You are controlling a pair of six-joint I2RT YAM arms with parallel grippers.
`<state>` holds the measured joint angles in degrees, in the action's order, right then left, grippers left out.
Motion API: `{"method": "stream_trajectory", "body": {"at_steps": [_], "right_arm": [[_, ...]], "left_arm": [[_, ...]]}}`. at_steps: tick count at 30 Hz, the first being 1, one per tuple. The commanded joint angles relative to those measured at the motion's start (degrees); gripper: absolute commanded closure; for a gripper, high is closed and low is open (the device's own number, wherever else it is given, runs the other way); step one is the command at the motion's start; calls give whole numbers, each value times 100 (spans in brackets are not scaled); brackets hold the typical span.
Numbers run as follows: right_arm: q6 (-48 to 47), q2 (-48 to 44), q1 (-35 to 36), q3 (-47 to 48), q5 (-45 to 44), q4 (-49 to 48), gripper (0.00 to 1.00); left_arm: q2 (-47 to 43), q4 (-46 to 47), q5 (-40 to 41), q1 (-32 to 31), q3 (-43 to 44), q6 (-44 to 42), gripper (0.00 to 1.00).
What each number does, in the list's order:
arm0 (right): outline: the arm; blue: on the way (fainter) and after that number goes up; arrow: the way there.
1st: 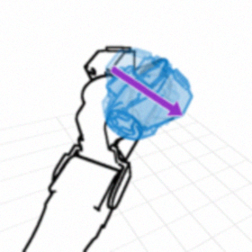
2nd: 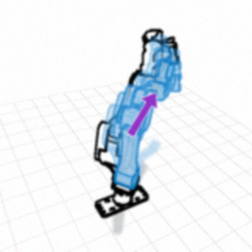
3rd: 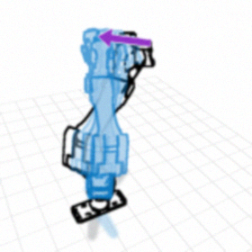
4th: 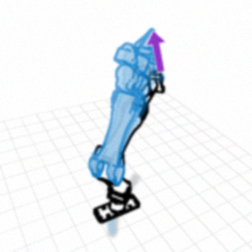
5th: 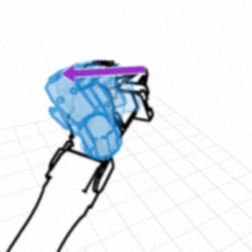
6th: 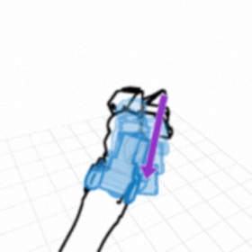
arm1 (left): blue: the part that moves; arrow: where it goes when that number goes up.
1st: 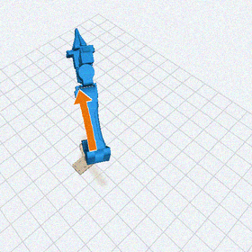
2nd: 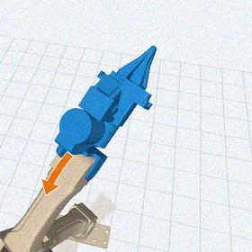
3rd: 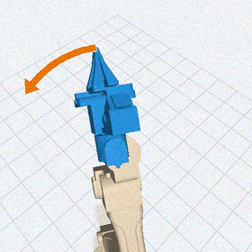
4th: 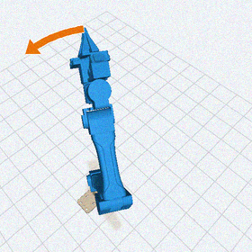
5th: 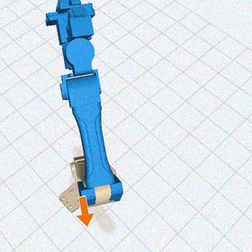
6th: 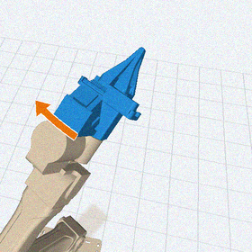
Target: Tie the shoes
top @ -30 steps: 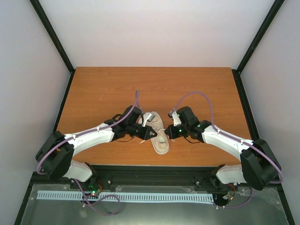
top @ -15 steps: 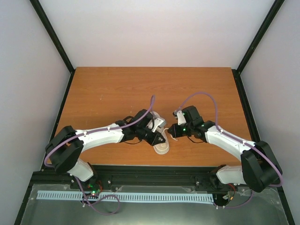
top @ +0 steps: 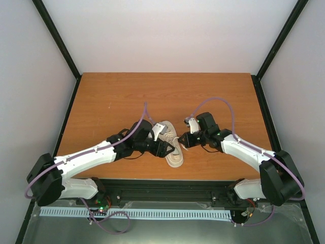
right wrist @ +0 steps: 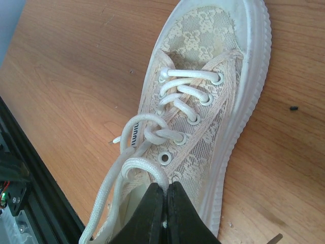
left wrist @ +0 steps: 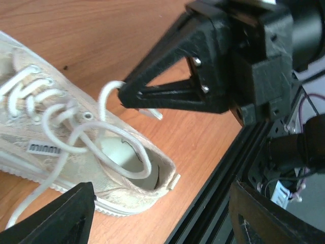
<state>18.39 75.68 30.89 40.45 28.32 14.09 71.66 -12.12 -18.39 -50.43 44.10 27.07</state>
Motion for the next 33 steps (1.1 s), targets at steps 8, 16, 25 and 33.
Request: {"method": "stream_trajectory", "body": {"at_steps": [8, 16, 25, 33], "right_arm": [[-92, -38, 19, -52, -1, -80, 97], [-111, -44, 22, -106, 9, -90, 97], [-97, -76, 17, -164, 22, -147, 97], [-114, -141, 22, -191, -99, -126, 97]], "left_arm": [[626, 120, 144, 755, 217, 1030, 50], [1130, 722, 78, 904, 195, 1537, 56], [1444, 1045, -61, 904, 221, 1758, 63], [1649, 1116, -245, 904, 241, 1862, 79]]}}
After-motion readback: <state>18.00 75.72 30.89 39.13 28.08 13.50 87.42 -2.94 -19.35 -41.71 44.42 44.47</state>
